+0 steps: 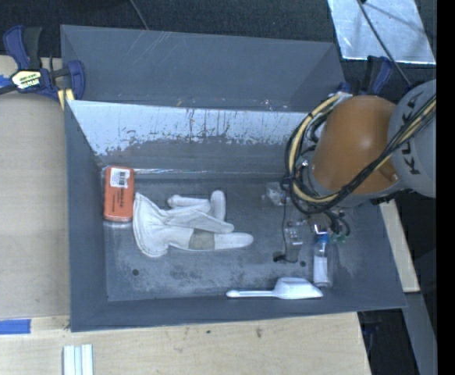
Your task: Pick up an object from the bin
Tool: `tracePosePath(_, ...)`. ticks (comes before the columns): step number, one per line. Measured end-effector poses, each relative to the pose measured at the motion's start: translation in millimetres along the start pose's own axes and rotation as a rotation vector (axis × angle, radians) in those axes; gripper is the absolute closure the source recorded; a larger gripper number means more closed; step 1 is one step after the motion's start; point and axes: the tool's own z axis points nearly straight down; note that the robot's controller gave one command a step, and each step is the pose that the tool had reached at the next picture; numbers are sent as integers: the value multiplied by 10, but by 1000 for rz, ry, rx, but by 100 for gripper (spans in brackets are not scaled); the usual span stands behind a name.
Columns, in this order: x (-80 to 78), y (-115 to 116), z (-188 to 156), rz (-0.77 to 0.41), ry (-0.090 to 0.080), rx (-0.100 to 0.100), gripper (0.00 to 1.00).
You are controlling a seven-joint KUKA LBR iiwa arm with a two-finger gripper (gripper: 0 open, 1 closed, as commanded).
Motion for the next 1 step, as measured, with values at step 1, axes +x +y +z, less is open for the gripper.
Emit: tracePosePath(1,4,169,254,-12,15,-3,0)
